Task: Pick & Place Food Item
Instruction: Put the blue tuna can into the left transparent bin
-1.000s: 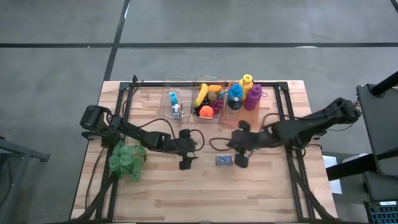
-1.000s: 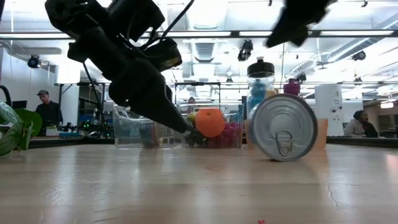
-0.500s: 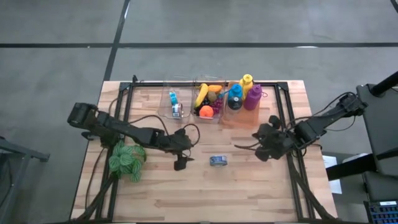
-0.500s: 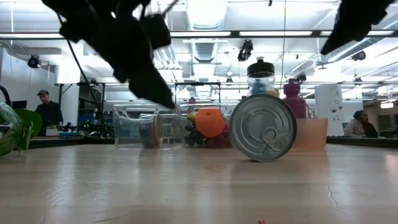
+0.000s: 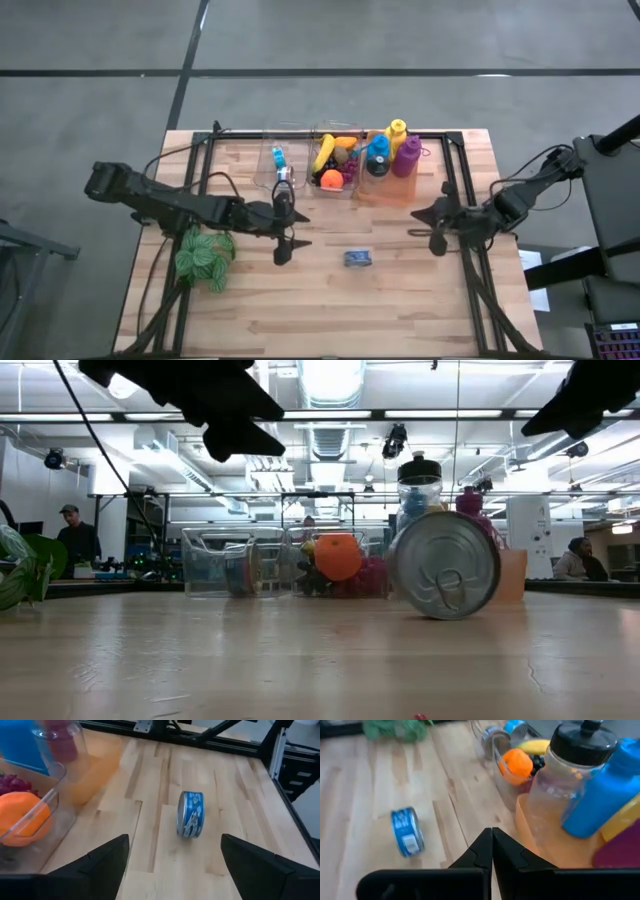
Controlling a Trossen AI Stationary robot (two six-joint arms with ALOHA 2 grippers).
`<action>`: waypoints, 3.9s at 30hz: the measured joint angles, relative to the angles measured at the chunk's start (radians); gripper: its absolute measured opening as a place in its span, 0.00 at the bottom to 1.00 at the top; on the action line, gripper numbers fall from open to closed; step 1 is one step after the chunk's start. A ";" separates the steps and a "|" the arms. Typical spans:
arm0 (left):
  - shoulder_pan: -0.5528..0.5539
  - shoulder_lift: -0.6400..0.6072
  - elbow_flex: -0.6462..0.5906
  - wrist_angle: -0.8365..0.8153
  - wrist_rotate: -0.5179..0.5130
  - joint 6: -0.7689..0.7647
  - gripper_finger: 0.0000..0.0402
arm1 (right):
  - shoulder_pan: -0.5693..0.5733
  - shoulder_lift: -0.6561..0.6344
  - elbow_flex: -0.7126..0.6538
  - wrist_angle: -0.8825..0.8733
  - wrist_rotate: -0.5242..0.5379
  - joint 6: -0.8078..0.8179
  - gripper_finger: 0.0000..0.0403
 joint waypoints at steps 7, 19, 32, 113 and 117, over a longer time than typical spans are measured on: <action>0.000 0.012 -0.001 -0.006 -0.003 0.001 0.80 | 0.000 -0.229 -0.122 0.105 -0.001 -0.131 0.02; 0.000 0.010 -0.001 0.062 -0.006 0.002 0.80 | 0.000 -0.564 -0.287 0.330 -0.024 -0.355 0.02; 0.000 0.010 -0.001 0.062 -0.006 0.003 0.80 | 0.000 -0.648 -0.411 0.555 -0.418 -0.578 0.02; 0.014 0.459 0.135 0.451 -0.157 0.052 0.80 | 0.000 -0.641 -0.618 0.791 -0.423 -0.621 0.02; 0.010 0.459 0.135 0.452 -0.157 0.029 0.80 | -0.001 -0.641 -0.618 0.791 -0.423 -0.620 0.02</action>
